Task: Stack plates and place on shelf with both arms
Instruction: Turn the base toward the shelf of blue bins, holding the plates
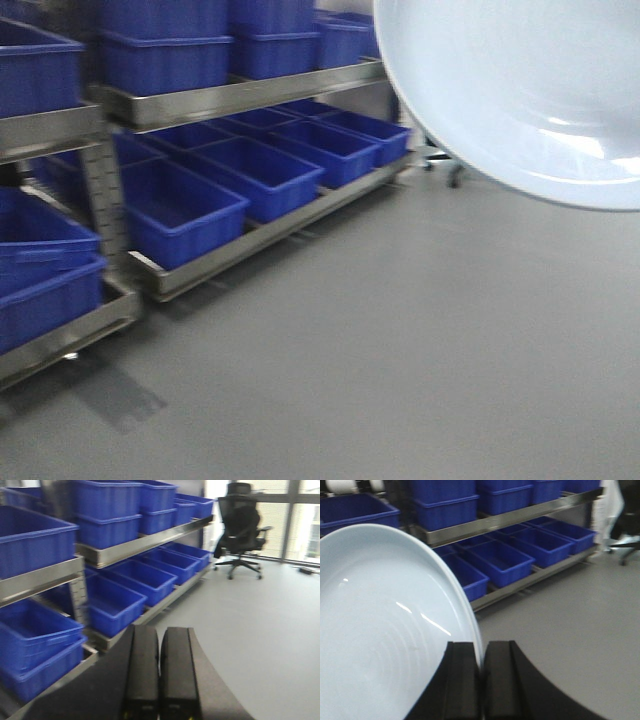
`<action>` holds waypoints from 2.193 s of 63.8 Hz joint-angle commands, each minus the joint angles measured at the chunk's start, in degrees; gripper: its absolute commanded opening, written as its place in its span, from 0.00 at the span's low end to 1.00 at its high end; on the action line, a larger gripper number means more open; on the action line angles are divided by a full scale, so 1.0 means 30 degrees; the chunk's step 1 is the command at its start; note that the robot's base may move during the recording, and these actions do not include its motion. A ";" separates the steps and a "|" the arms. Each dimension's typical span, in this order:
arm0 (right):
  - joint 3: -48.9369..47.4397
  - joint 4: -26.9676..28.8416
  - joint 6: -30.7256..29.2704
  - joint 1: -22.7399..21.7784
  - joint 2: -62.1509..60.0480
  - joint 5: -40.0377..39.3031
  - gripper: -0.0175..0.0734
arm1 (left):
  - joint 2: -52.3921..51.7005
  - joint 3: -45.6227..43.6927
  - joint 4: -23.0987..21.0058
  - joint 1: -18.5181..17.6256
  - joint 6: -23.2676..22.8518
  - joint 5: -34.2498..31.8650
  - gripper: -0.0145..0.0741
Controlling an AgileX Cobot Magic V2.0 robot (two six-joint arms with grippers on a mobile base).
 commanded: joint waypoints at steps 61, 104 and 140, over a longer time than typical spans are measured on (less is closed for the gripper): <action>-0.0570 0.0054 0.0031 -0.0131 -0.0014 -0.1888 0.23 | 0.0231 -0.0538 -0.0015 0.0019 -0.0065 -0.1765 0.25; -0.0570 0.0054 0.0031 -0.0131 -0.0014 -0.1888 0.23 | 0.0231 -0.0538 -0.0015 0.0019 -0.0065 -0.1765 0.25; -0.0570 0.0054 0.0031 -0.0131 -0.0014 -0.1888 0.23 | 0.0231 -0.0538 -0.0015 0.0019 -0.0065 -0.1765 0.25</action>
